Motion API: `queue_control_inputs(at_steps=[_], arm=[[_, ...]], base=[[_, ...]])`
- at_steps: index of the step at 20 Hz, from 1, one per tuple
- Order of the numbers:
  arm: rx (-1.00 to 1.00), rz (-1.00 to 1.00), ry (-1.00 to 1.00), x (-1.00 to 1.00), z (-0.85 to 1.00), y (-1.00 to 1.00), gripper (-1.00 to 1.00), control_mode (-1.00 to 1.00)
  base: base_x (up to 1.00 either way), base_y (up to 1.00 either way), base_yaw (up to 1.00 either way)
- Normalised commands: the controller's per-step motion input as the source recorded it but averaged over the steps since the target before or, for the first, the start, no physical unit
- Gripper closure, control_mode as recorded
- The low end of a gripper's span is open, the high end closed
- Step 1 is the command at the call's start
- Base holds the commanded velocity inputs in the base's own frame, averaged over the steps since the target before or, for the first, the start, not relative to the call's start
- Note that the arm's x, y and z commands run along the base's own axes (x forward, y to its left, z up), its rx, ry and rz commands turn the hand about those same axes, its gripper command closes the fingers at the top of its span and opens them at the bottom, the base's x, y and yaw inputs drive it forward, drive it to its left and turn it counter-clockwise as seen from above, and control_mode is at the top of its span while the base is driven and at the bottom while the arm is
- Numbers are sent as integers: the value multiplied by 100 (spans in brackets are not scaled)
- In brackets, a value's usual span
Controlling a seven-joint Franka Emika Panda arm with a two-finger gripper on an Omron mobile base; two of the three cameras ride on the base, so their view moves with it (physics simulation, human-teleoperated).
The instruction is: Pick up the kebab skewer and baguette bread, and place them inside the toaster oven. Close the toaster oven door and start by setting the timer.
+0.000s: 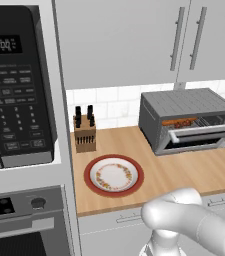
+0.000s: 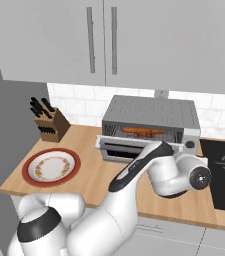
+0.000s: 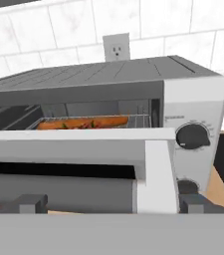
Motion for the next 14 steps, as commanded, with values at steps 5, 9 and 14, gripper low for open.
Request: queue_control_inputs(at_steps=[5,9,14], arm=[[0,0,0,56,-16,42,-100,-100],[-1,0,0,52,-21,41,-100,-100],[0,0,0,47,-21,37,-100,-100]], base=[[0,0,0],[0,0,0],[0,0,0]])
